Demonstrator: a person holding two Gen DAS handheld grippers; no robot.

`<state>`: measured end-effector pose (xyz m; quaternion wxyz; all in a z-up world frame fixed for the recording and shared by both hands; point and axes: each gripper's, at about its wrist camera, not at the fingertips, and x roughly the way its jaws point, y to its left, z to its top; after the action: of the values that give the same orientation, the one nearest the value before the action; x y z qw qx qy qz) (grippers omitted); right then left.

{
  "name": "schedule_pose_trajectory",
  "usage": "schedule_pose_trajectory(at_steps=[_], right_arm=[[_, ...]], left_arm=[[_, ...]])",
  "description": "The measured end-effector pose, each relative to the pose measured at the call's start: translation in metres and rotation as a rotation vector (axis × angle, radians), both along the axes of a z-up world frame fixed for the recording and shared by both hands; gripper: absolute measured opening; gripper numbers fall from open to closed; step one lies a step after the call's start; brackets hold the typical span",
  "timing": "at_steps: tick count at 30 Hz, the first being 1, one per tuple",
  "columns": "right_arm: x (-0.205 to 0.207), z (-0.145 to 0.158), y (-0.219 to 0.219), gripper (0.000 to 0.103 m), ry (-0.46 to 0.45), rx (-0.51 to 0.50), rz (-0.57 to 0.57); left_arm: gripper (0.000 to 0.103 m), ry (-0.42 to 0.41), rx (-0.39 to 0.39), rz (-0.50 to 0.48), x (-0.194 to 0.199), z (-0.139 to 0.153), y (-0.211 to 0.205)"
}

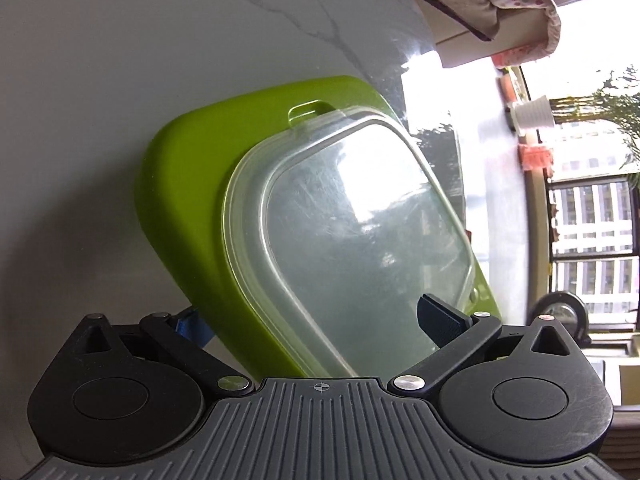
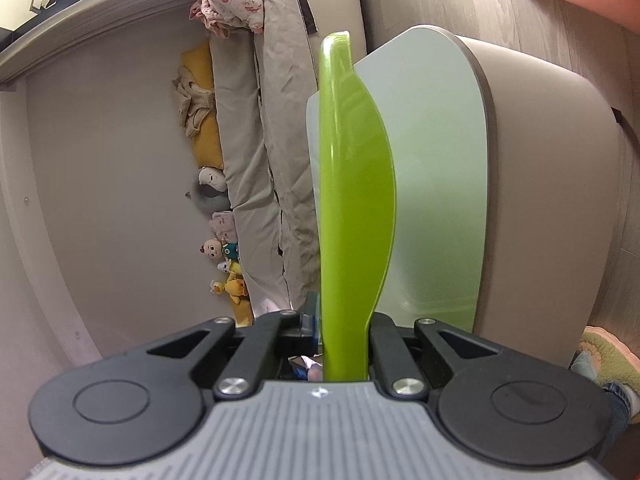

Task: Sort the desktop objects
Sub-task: 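Lift the green lid upright with the right tool while the left tool grasps its other edge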

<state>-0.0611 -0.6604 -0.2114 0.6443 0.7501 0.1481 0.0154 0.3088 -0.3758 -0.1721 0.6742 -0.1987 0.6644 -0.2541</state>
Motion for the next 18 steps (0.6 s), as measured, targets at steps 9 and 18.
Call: schedule_pose_trajectory(at_steps=[9,18], right_arm=[[-0.001,0.012,0.01,0.008,-0.065,-0.025,0.018],[-0.023,0.062,0.02,0.018,-0.161,-0.094,0.021]], left_arm=[[0.052,-0.025,-0.175,0.071,0.007,0.023,0.027],[0.036,-0.169,-0.334,0.02,-0.014,0.078,0.038]])
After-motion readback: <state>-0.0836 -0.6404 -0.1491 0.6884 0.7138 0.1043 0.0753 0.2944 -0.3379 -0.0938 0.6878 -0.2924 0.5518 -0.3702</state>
